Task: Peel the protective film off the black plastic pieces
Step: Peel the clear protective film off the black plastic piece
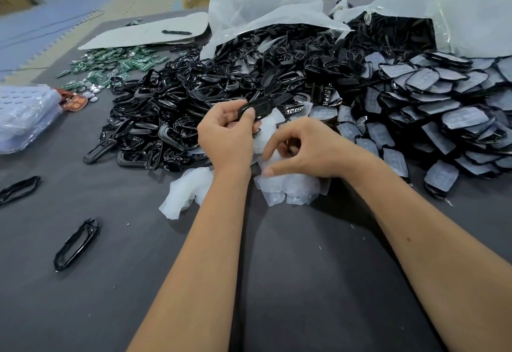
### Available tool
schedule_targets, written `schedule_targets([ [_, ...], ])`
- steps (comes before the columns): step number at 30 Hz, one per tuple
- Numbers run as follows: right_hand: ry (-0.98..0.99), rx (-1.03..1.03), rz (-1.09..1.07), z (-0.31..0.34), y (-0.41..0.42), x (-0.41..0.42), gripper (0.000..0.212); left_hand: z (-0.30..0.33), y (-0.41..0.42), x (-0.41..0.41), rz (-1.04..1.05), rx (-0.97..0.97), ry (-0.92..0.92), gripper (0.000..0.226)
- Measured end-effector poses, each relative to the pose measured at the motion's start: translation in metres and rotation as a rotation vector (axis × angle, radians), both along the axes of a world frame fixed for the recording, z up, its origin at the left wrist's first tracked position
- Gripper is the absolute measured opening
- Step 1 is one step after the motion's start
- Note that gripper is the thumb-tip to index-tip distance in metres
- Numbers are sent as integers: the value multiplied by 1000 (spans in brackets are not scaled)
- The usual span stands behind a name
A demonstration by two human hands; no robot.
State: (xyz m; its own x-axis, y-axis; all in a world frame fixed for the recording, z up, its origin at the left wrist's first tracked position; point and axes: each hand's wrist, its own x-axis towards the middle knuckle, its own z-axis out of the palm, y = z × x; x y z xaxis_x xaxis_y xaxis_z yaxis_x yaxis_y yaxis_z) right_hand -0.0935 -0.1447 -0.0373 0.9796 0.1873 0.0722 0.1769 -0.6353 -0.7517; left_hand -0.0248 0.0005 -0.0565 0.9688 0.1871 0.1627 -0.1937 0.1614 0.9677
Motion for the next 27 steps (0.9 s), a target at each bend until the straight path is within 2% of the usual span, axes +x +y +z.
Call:
schedule_targets([
  [2, 1, -94, 21, 1, 0, 0, 22, 0, -2, -1, -7, 3, -2, 13],
  [4, -2, -85, 31, 1, 3, 0, 19, 1, -2, -2, 3, -10, 1, 13],
  [8, -39, 243, -27, -6, -3, 0, 19, 4, -2, -4, 54, -14, -22, 13],
  [10, -109, 338, -96, -9, -3, 0, 19, 4, -3, -6, 78, 34, -53, 13],
  [16, -373, 178, -237, -17, 11, 6, 15, 4, -8, -13, 29, 296, -143, 14],
  [23, -503, 196, -311, -11, 11, 4, 15, 4, -7, -14, -3, 458, -110, 14],
  [27, -485, 266, -401, -10, 10, 2, 15, 4, -9, -13, 6, 460, -104, 14],
])
